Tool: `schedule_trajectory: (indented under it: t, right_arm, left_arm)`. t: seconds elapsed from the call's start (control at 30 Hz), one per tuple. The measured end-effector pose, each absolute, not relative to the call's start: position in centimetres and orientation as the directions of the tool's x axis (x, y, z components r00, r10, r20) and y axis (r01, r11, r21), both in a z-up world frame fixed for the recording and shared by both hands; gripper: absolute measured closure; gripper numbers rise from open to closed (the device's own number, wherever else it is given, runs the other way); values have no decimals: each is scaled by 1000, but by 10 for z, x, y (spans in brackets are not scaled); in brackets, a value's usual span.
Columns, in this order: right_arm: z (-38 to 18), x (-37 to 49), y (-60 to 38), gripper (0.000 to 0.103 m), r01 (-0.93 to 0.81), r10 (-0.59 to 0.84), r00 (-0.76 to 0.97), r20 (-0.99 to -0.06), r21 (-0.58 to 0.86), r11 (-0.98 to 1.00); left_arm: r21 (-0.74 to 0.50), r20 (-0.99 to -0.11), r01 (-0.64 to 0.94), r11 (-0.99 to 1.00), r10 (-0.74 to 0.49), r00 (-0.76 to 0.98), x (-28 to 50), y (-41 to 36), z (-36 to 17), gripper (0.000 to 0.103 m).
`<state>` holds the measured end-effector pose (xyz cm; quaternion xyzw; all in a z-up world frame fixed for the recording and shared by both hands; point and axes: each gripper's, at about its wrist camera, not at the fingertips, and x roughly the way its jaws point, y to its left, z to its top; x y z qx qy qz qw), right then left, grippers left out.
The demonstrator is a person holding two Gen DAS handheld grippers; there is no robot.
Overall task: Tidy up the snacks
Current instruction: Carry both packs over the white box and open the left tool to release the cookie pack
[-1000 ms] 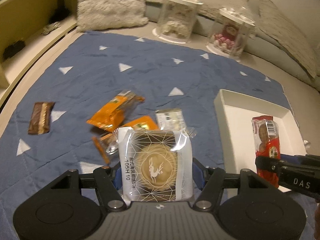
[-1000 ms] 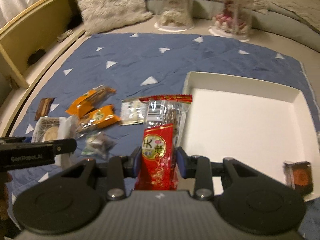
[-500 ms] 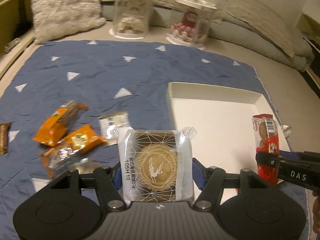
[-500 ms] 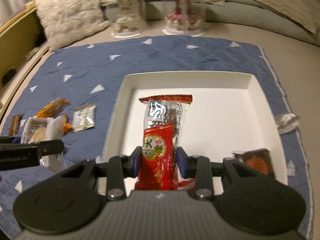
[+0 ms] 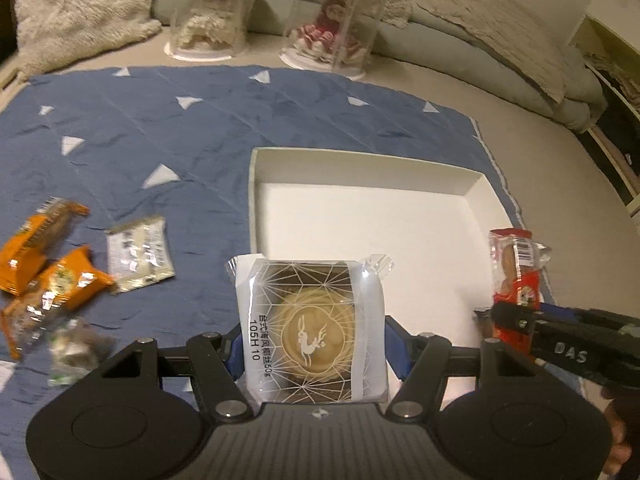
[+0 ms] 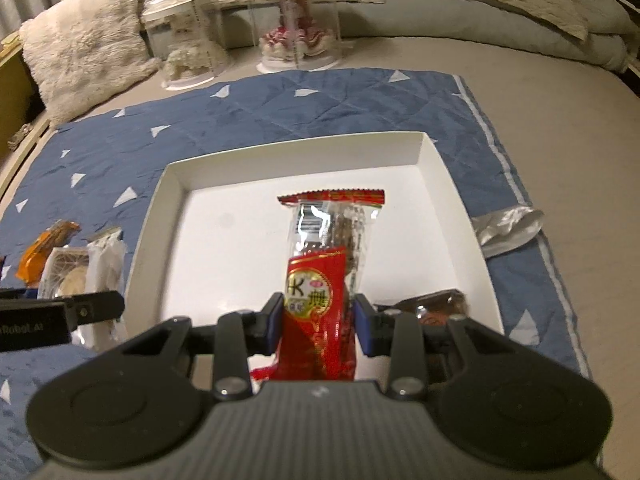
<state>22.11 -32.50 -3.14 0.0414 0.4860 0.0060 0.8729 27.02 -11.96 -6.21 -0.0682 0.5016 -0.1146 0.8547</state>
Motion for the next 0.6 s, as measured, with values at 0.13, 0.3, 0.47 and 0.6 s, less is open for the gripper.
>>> schedule_trajectory:
  t: [0.13,0.3,0.47,0.6]
  right_arm:
    - [-42,230,-331,61,35,36,508,-860,63,997]
    - [-52,240,-335,61,28,26,493,-870,46,999]
    - [-57,245,-329,61,13,30,465,-885,41,999]
    - [-66,252,-325,61,-1,24,432,-902,26,1000]
  left_arm:
    - [-274,-852,113,955,-295,433,276,-132,-74,37]
    - [-327,-868,67,942,-328,373,284,-142,-93,37]
    - [-305,-889,55,951,-305,343,290,-150,-107,37]
    - [-279,-905,39,960,-276,325,293,-150,-114,37]
